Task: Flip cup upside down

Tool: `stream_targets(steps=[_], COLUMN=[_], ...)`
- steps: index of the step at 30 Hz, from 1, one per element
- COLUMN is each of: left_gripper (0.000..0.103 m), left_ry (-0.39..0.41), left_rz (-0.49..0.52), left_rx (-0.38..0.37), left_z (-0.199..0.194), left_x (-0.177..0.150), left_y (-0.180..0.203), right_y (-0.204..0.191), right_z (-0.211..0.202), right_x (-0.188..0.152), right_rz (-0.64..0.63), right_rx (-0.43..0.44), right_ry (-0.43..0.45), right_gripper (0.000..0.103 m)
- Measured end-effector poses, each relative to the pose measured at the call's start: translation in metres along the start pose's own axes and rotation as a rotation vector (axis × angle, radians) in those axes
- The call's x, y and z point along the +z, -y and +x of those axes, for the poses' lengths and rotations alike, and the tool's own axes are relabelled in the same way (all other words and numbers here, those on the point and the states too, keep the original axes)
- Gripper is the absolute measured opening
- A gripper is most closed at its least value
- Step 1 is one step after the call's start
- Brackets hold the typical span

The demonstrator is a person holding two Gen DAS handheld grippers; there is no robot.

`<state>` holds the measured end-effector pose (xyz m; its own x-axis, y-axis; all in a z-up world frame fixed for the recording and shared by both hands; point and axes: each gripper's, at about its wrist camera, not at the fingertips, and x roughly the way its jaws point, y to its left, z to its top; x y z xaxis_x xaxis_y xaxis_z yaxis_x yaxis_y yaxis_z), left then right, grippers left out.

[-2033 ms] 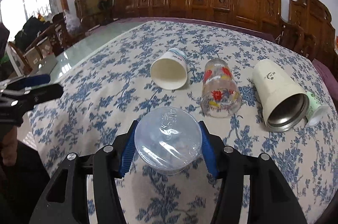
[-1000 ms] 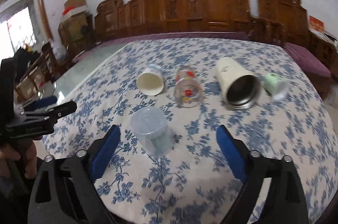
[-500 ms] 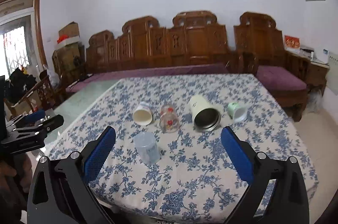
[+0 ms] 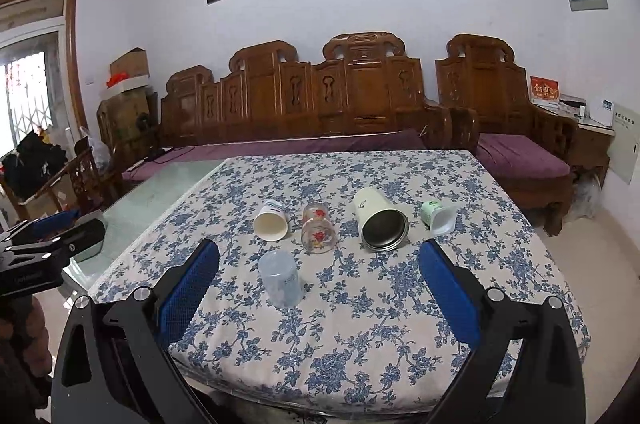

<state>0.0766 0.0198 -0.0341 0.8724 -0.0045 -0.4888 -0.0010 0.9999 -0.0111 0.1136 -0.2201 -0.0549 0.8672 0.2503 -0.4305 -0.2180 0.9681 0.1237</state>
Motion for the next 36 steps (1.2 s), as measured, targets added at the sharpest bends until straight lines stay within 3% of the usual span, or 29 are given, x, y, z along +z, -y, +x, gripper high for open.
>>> stream_targets(steps=[36], left_gripper=[0.096], left_ry=[0.022], left_rz=[0.011], left_rx=[0.017], left_z=[-0.0070], left_x=[0.0016], left_y=[0.0053], right_y=[-0.0034], right_z=[0.0036], right_x=[-0.0042], right_rz=[0.001], right_rx=[0.007], right_ry=[-0.007], right_gripper=[0.100])
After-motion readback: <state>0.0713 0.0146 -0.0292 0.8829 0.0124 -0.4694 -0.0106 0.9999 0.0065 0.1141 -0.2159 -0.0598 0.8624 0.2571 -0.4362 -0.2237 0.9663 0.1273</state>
